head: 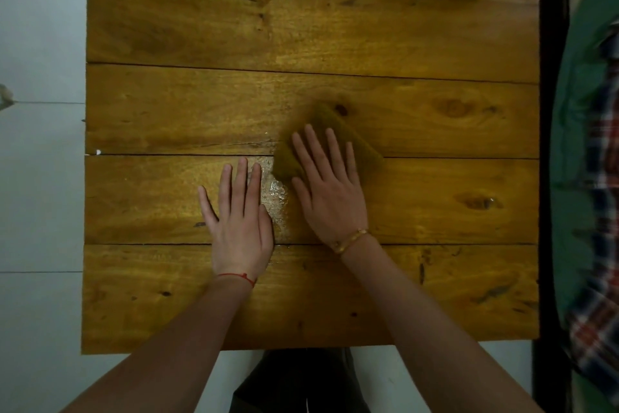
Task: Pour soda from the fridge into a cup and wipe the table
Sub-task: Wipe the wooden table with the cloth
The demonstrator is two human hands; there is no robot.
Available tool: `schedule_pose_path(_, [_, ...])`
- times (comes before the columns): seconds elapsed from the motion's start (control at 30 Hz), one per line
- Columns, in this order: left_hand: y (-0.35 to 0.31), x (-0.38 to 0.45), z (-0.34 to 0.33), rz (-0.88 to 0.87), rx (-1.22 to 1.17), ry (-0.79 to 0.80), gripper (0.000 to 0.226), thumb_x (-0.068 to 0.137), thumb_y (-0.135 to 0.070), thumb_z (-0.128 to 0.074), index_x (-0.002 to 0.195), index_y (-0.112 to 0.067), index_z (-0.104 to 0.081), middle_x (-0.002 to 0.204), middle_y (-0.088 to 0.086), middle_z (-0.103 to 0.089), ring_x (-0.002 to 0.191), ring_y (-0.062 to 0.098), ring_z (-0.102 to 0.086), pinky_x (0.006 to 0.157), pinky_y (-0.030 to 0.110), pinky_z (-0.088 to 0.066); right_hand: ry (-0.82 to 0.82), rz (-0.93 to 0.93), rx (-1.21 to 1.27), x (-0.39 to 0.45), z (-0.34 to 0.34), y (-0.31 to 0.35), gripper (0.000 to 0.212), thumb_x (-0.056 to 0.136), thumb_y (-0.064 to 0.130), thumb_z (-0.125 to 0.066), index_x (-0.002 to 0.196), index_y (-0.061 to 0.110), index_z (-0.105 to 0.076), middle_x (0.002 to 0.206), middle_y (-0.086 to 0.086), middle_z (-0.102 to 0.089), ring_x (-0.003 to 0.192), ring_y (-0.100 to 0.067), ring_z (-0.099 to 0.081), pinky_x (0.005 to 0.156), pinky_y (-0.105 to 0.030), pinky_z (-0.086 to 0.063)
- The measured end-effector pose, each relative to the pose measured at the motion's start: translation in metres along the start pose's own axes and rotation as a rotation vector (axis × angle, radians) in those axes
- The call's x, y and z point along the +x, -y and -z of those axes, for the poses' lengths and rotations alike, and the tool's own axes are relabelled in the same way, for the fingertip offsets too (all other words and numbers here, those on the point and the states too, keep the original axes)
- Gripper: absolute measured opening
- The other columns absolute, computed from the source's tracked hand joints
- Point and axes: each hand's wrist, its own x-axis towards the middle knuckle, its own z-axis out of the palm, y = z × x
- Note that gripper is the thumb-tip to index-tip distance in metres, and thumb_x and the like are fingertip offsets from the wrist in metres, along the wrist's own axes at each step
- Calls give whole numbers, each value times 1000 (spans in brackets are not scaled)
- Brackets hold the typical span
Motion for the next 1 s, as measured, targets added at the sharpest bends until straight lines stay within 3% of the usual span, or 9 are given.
schedule_pose_path(0.13, [0,0,1,-1,1,10,60,99,-25,-27,157,-17,-14,166,1,-7,153,22,-3,118,63,-6,-44,-244,-37,9,8,-45,60,101,45,-21,155,25,-5,163,2,0,150,-26,4,121,-51,-5])
schedule_pose_path(0.27, [0,1,1,-2,21,24,60,99,-26,-25,157,-17,-12,166,1,-6,153,22,-2,118,64,-6,-129,-442,54,74,17,-40,60,101,44,-19,155,23,-4,163,-1,0,150,-30,4,120,-54,0])
schedule_pose_path(0.37, [1,0,0,-4,24,12,60,99,-25,-27,157,-17,-13,166,1,-7,153,22,-3,118,64,-6,-108,-292,40,88,10,-8,60,100,45,-20,155,23,-5,163,-1,-1,150,-30,4,120,-53,1])
schedule_pose_path(0.53, [1,1,0,-1,35,19,62,99,-24,-31,157,-17,-13,166,1,-6,153,22,-3,118,63,-6,-3,9,11,24,4,10,58,102,45,-24,155,27,-7,163,3,-1,150,-24,6,121,-49,-5])
schedule_pose_path(0.7, [0,1,1,-4,35,26,61,98,-26,-27,157,-17,-12,166,1,-5,153,23,-3,118,64,-6,-23,-168,-65,23,14,-50,60,101,46,-21,155,27,-3,163,3,1,150,-27,5,120,-52,-5])
schedule_pose_path(0.83, [0,1,1,-4,37,24,61,99,-26,-26,157,-17,-12,166,1,-5,153,23,-2,118,64,-6,-90,-361,25,73,19,-47,60,101,46,-19,155,25,-2,163,0,2,149,-31,6,119,-54,1])
schedule_pose_path(0.9, [0,0,1,-7,23,20,60,99,-25,-27,157,-17,-13,166,1,-6,153,22,-2,118,63,-5,-95,-355,43,82,16,-26,60,100,45,-20,155,25,-2,163,0,3,149,-32,7,119,-54,3])
schedule_pose_path(1.0, [1,-1,0,-10,19,10,61,99,-24,-28,157,-17,-12,166,0,-5,153,22,-1,118,63,-4,-63,-174,36,63,6,6,59,101,46,-21,155,27,-5,163,2,1,149,-29,8,120,-53,2])
